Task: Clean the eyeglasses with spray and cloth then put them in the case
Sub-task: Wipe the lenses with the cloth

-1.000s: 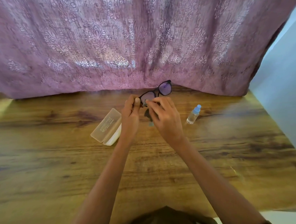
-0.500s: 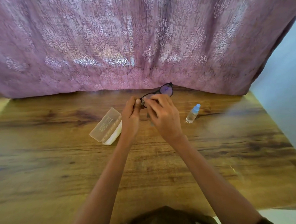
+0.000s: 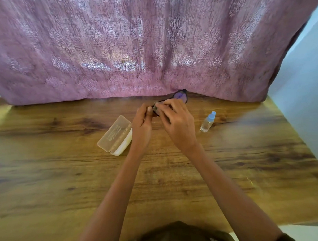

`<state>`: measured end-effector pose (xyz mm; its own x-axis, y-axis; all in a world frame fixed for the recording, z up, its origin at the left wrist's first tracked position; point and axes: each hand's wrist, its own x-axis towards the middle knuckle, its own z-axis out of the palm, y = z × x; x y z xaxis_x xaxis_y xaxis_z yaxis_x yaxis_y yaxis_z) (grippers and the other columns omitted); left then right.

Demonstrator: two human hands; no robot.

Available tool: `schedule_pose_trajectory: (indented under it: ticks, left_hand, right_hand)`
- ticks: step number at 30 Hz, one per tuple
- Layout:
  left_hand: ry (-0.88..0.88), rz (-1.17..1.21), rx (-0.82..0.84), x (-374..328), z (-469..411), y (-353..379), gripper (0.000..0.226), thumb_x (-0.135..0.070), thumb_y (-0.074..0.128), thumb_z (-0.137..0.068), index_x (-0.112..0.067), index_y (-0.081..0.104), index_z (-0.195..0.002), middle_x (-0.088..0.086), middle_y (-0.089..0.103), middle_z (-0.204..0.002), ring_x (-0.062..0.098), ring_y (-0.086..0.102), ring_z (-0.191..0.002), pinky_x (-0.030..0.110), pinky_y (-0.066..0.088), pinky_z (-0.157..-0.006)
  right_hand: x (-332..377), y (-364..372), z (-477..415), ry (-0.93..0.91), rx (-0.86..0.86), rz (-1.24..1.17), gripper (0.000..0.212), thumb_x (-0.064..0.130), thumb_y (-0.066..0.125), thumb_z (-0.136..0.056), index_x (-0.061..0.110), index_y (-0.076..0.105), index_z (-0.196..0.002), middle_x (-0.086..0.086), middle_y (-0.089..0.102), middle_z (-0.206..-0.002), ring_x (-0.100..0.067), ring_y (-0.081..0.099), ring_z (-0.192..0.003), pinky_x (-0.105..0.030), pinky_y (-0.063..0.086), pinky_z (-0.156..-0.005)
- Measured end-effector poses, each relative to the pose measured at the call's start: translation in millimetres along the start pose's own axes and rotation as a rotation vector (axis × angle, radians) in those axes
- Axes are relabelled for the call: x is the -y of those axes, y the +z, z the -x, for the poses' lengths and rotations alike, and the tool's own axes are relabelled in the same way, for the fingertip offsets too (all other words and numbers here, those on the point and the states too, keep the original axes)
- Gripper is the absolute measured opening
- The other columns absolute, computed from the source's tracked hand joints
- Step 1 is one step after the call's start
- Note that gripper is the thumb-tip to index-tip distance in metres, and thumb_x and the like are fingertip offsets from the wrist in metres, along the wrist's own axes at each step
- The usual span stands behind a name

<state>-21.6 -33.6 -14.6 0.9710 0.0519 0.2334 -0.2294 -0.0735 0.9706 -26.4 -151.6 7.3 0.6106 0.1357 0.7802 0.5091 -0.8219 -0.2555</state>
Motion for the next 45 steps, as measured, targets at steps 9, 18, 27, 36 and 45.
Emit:
schedule_pose_trajectory:
  ticks: [9, 18, 27, 36, 45]
  left_hand:
    - [-0.007, 0.033, -0.06, -2.6, 2.3, 1.3, 0.031, -0.028, 0.038, -0.105, -0.038, 0.059, -0.084, -0.016, 0.063, -0.085, 0.004, 0.057, -0.083, 0.018, 0.043, -0.076]
    - [-0.072, 0.085, -0.063, 0.7, 2.0, -2.3, 0.027, -0.029, 0.04, -0.104, -0.017, 0.05, -0.082, 0.001, 0.046, -0.075, 0.016, 0.04, -0.07, 0.033, 0.037, -0.066]
    - [-0.122, 0.056, -0.066, 2.3, 7.4, -16.8, 0.029, -0.032, 0.042, -0.103, -0.032, 0.048, -0.074, -0.023, 0.04, -0.068, -0.007, 0.038, -0.063, 0.002, 0.035, -0.062]
    - [-0.075, 0.012, 0.054, 10.0, 20.9, -27.5, 0.027, -0.028, 0.043, -0.103, -0.02, 0.05, -0.078, -0.013, 0.042, -0.071, -0.003, 0.04, -0.067, 0.009, 0.035, -0.065]
    - [-0.123, -0.232, 0.251, -17.9, 0.0, -25.0, 0.03, -0.033, 0.049, -0.1, -0.038, 0.066, -0.075, -0.019, 0.065, -0.073, -0.008, 0.056, -0.069, 0.004, 0.04, -0.066]
  right_hand:
    - [-8.9, -2.0, 8.3, 0.126, -0.032, 0.006, 0.015, 0.008, 0.068, -0.09, 0.001, 0.074, -0.102, -0.009, 0.066, -0.092, -0.02, 0.061, -0.085, -0.02, 0.047, -0.072]
    - [11.8, 7.0, 24.8, 0.02, 0.014, -0.02, 0.015, 0.01, 0.063, -0.094, 0.001, 0.073, -0.1, -0.008, 0.067, -0.094, -0.02, 0.063, -0.087, -0.027, 0.054, -0.069]
    - [-10.0, -24.9, 9.7, 0.821, -0.21, -0.625, 0.011, 0.012, 0.067, -0.09, 0.012, 0.071, -0.101, -0.001, 0.064, -0.105, -0.009, 0.06, -0.094, -0.022, 0.049, -0.085]
    - [-28.4, -28.0, 6.1, 1.214, -0.172, -1.119, 0.024, 0.002, 0.067, -0.088, -0.003, 0.067, -0.112, -0.012, 0.069, -0.094, -0.022, 0.06, -0.084, -0.03, 0.047, -0.071]
    - [-31.1, -26.3, 17.4, 1.261, -0.052, -1.143, 0.012, 0.007, 0.072, -0.085, 0.01, 0.073, -0.097, 0.003, 0.072, -0.081, -0.013, 0.063, -0.076, -0.038, 0.046, -0.082]
